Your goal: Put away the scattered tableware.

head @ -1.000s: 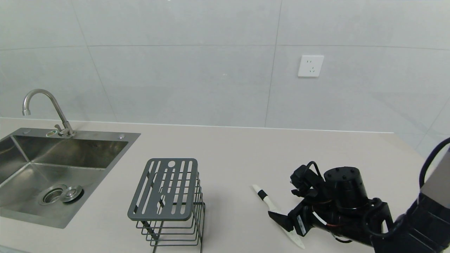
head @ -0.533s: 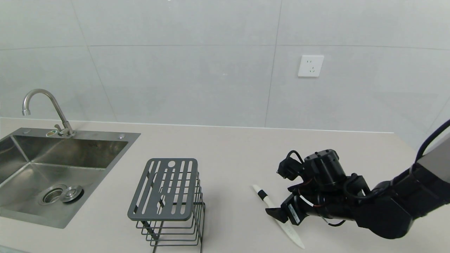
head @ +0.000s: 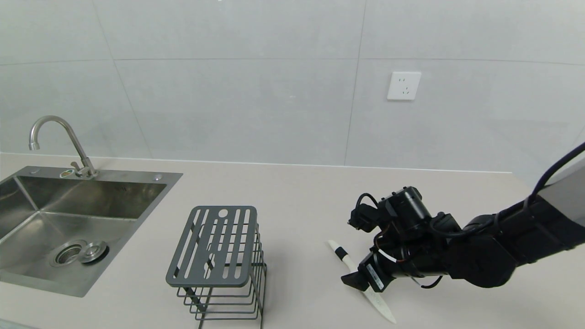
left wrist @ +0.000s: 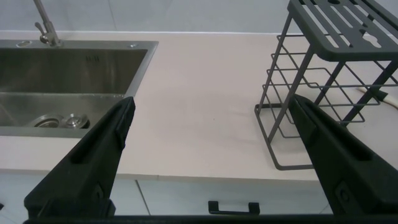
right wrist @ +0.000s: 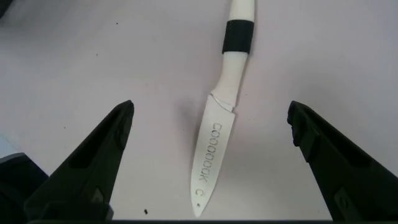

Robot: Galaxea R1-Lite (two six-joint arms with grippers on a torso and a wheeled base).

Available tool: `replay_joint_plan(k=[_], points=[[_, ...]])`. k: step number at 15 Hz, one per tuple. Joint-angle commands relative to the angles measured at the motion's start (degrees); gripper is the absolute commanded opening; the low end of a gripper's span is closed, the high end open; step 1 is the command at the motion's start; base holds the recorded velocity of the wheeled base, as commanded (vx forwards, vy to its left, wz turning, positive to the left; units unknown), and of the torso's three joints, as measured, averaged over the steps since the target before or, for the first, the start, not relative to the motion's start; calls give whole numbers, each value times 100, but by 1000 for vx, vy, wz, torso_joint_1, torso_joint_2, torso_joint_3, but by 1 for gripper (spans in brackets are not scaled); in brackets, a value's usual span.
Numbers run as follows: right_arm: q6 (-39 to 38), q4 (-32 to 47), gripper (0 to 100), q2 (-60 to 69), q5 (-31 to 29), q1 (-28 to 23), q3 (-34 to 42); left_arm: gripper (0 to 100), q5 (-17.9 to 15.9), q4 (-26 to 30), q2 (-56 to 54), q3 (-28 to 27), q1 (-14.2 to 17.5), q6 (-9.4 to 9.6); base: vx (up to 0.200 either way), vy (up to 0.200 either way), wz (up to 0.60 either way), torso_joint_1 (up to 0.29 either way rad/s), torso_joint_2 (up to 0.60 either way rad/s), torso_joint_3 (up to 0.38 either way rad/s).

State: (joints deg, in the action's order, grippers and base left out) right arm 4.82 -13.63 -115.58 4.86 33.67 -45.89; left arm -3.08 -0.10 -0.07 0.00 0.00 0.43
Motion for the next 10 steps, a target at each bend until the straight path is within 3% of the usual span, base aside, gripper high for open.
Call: replay_joint_plan(k=[1, 10], points=[[2, 1, 100, -175, -144, 17, 27, 100, 1, 1, 7, 0, 0, -8, 0, 0, 0, 0, 0, 0], [-33, -228, 100, -650, -381, -1, -43, 100, 1, 1, 7, 0, 0, 1, 0, 0, 0, 0, 0, 0]])
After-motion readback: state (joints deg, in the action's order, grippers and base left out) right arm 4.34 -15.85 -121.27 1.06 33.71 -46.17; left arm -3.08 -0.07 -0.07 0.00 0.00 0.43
